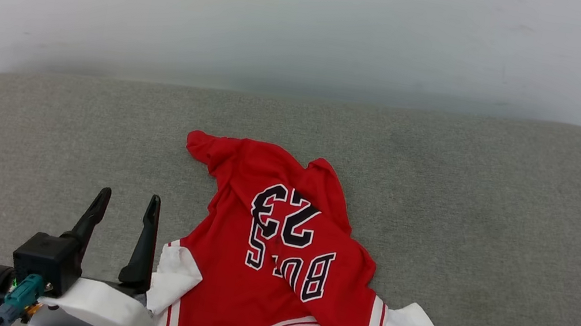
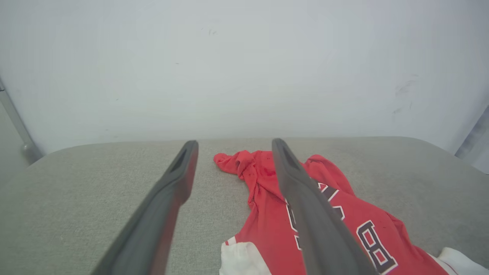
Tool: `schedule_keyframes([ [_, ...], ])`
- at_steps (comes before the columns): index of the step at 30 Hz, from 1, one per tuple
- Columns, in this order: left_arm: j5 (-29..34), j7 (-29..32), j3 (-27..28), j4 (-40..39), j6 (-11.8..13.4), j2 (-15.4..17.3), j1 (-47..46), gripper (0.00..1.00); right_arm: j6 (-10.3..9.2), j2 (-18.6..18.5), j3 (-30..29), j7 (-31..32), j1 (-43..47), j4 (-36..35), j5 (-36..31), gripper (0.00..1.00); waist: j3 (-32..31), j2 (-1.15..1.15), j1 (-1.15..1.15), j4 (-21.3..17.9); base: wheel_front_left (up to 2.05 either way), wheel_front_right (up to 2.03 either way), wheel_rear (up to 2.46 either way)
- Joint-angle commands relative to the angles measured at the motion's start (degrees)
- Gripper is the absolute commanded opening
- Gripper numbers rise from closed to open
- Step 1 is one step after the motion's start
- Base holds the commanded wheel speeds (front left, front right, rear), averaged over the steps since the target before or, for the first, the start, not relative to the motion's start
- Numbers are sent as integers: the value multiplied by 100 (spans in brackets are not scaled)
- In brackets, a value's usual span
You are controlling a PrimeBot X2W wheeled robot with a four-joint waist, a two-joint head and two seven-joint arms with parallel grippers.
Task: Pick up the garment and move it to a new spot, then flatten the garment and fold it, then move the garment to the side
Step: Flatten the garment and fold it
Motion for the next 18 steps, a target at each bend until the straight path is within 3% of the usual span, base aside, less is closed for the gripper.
schedule_keyframes([
  [1,43,6,-20,-62,14,5,27,100,-1,-94,19,168,26,41,69,100,77,0,0,75,0,0,0],
  [5,94,45,-82,-224,49,-16,-109,100,-2,-241,135,592,-81,271,201,100,271,0,0,253,0,0,0],
  [16,36,-53,-115,-5,33,-100,-250,100,-1,-274,734,424,-537,1295,452,100,631,0,0,522,0,0,0],
  [17,-8,-50,-114,51,23,-106,-235,100,-1,-258,808,440,-539,1427,516,0,630,0,0,535,0,0,0],
  [18,-23,-20,-113,87,24,-98,-219,100,-1,-258,820,426,-548,1457,536,0,615,0,0,533,0,0,0],
])
